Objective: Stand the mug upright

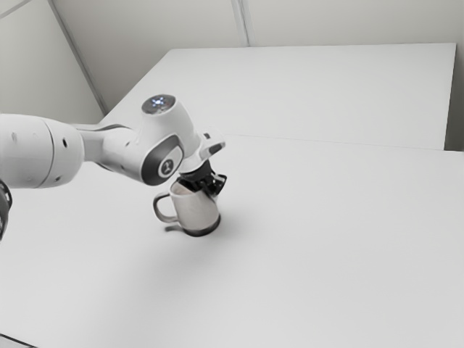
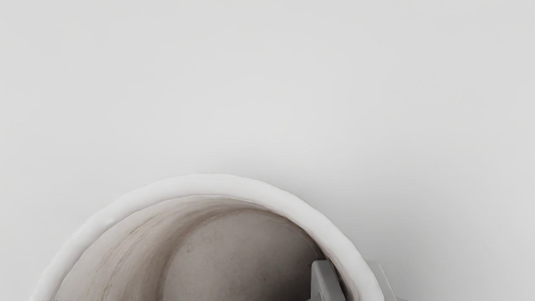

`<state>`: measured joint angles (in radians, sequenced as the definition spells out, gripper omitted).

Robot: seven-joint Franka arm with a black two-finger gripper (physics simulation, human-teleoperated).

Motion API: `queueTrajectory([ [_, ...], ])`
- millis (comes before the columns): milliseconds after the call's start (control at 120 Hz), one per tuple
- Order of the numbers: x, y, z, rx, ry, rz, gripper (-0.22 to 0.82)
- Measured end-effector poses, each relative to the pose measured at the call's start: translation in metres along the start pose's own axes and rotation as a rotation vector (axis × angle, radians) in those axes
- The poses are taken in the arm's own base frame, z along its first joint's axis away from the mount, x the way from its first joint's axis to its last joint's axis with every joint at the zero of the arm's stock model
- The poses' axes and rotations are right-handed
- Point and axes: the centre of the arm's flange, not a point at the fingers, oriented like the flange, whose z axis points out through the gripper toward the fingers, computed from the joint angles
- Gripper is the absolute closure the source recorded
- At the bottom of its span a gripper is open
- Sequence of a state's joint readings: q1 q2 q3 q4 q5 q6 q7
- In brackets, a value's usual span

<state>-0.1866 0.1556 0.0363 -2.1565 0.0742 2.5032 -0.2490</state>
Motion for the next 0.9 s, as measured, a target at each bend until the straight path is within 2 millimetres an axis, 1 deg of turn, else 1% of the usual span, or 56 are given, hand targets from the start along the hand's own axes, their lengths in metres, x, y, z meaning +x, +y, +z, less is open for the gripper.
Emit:
queueTrajectory([
  [92, 0.000, 0.001, 0.005, 0.000, 0.000, -0.016, 0.76],
  [192, 0.000, 0.012, 0.001, -0.017, 0.008, -0.019, 0.54],
  [275, 0.001, 0.014, -0.008, -0.025, 0.022, -0.024, 0.37],
  [350, 0.003, 0.013, -0.020, -0.029, 0.038, -0.029, 0.26],
  [433, 0.006, 0.012, -0.036, -0.033, 0.059, -0.033, 0.17],
  [608, 0.015, 0.005, -0.066, -0.032, 0.078, -0.052, 0.08],
  [792, 0.047, -0.010, -0.127, 0.010, 0.060, -0.050, 0.03],
  [900, 0.057, -0.017, -0.156, 0.047, 0.032, -0.034, 0.02],
])
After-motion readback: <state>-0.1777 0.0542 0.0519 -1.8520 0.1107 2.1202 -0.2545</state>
